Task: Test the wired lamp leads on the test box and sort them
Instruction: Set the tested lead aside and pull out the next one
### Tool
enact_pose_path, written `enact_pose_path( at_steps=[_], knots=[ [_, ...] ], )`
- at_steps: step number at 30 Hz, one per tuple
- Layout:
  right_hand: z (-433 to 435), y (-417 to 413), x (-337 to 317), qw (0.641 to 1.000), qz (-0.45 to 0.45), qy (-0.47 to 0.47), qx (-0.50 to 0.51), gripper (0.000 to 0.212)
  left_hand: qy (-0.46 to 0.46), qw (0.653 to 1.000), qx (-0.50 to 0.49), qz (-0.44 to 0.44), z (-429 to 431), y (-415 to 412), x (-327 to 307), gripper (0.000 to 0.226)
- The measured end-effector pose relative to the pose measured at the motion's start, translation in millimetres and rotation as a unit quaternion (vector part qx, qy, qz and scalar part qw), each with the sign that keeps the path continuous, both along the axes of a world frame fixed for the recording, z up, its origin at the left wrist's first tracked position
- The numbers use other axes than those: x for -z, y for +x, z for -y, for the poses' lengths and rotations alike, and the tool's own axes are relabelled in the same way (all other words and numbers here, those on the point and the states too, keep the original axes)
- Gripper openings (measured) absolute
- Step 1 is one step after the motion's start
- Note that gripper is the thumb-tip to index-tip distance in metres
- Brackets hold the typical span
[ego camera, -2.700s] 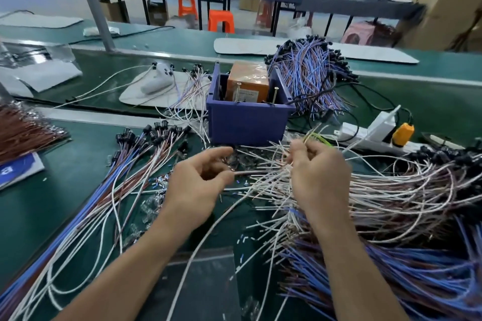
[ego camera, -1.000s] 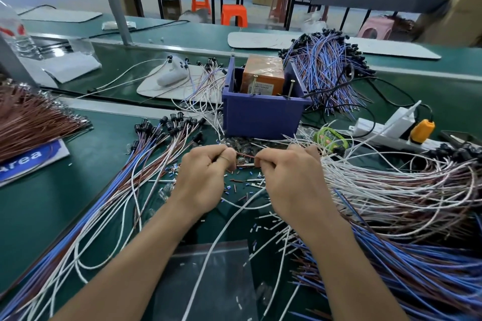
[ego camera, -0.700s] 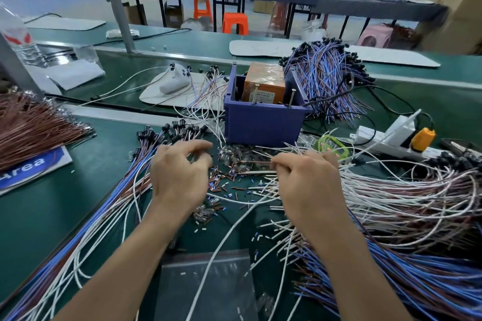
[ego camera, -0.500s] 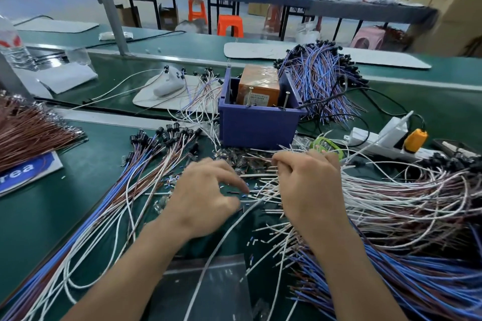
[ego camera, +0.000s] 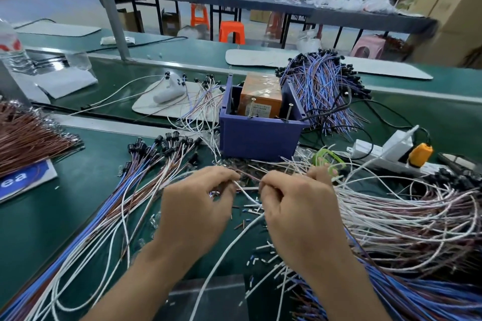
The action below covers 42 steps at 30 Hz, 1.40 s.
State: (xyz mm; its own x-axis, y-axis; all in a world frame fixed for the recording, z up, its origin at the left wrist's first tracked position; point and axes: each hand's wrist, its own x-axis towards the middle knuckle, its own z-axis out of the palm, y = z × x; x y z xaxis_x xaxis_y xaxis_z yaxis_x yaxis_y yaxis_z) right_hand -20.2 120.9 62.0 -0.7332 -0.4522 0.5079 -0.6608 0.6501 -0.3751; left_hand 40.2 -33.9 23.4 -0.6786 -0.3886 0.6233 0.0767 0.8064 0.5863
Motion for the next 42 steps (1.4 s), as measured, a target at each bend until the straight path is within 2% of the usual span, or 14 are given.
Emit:
enact_pose_path(
  at_steps=[5,8,10,12,15,17,20,25,29,31,35,37,39,42],
  knots=[
    [-13.9,-7.8,-7.5,0.998,0.042,-0.045,-0.007,0.026,0.047,0.987,-0.152,0.001,25.0,1.0,-6.2,0.013],
    [-19.7,-13.4,-7.5,0.998,0.043,-0.049,0.002,0.025,0.167,0.959,-0.23,-0.003,42.1,-1.3,-14.1,0.012],
    [-20.7,-16.2,-6.4,0.998,0.046,-0.045,0.009,0.025,0.375,0.903,-0.195,-0.074,51.3,-4.4,-20.5,0.017],
    [-18.7,-16.7,-3.4,0.999,0.044,-0.024,0.012,0.024,0.552,0.818,-0.093,-0.133,56.1,-5.6,-24.6,0.019],
    [-13.0,-13.6,1.9,0.999,0.039,0.023,0.007,0.022,0.659,0.737,-0.005,-0.153,57.8,-5.3,-26.6,0.018],
    [-9.8,-13.1,4.1,0.998,0.041,0.042,-0.004,0.019,0.66,0.739,-0.004,-0.137,57.1,-7.0,-25.1,0.012],
    [-8.3,-13.8,6.6,0.997,0.05,0.052,-0.017,0.018,0.665,0.737,0.01,-0.124,56.7,-9.6,-20.7,0.023],
    [-7.8,-14.5,9.4,0.996,0.066,0.055,-0.013,0.019,0.772,0.611,0.141,-0.107,62.1,-4.9,-16.7,0.019],
    [-4.3,-15.5,12.2,0.996,0.069,0.06,-0.015,0.019,0.783,0.575,0.223,-0.074,63.5,-3.4,-13.1,0.03],
    [-4.3,-16.2,12.8,0.997,0.066,0.046,-0.01,0.019,0.765,0.59,0.256,-0.04,63.2,-3.3,-12.5,0.033],
    [-5.8,-17.8,13.6,0.998,0.067,0.018,0.005,0.019,0.632,0.735,0.24,0.06,54.0,-7.6,-9.8,0.044],
    [-4.4,-16.6,13.5,0.997,0.07,-0.001,0.01,0.019,0.575,0.766,0.264,0.116,48.0,-8.0,-8.2,0.045],
    [-2.4,-13.1,12.6,0.995,0.088,-0.041,-0.003,0.015,0.55,0.737,0.353,0.173,42.1,-4.9,-9.7,0.039],
    [0.8,-7.3,8.1,0.983,0.132,-0.121,-0.038,0.019,0.561,0.609,0.524,0.198,32.0,1.2,-12.0,0.035]
  ],
)
